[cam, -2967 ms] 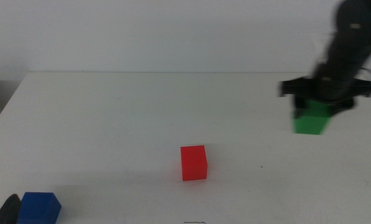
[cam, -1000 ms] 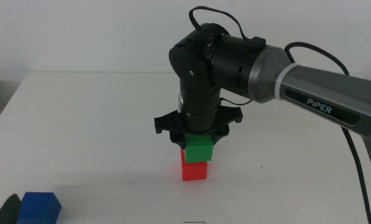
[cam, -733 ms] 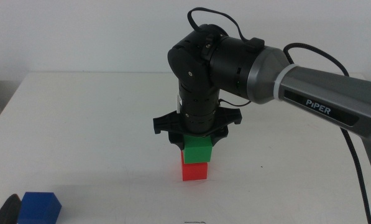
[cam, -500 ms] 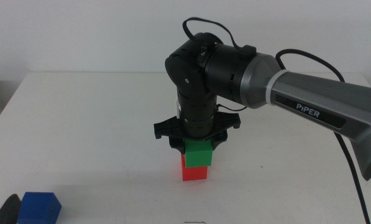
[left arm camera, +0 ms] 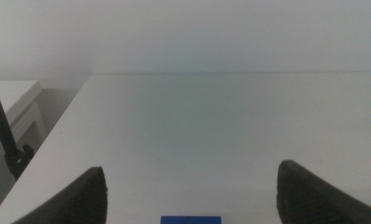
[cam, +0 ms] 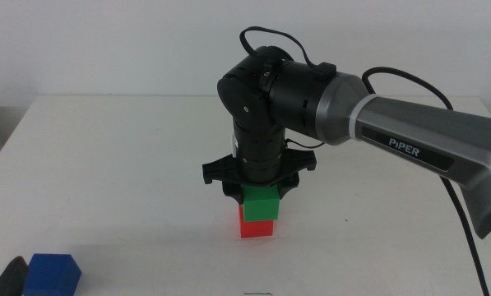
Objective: Stack red cubes first, then green, then blue cubes in a specific spot.
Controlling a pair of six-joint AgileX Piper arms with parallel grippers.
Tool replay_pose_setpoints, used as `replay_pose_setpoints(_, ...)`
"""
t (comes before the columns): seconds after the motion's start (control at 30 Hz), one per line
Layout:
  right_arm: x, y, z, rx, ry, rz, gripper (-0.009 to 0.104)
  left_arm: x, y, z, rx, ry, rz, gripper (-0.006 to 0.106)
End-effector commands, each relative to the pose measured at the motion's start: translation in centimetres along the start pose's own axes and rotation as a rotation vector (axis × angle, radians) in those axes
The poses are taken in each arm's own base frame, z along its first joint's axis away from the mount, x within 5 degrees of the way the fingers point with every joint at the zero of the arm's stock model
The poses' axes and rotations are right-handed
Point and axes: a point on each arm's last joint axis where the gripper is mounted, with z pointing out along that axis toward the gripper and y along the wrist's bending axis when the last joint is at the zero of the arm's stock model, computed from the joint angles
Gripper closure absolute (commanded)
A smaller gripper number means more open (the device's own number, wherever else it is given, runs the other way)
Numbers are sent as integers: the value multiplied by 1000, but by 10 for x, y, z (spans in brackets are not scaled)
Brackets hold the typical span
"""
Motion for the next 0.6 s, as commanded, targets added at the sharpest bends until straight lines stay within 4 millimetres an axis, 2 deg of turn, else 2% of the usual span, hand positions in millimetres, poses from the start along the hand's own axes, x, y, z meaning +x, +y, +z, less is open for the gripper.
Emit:
replay_pose_setpoints(0.0, -7, -3, -33, -50, -106, -7, 95, -9, 0, -2, 1, -100, -12, 7)
replay_pose_setpoints(0.13, -8, -2, -30, -48, -101, -7, 95, -9, 0, -2, 1, -100, -12, 7)
replay_pose_setpoints(0.17, -5, -6, -37, -33, -81, 1, 95, -9, 0, -2, 1, -100, -12, 7)
replay_pose_setpoints(0.57, -8, -5, -46, -42, -96, 8, 95, -9, 0, -2, 1, -100, -12, 7)
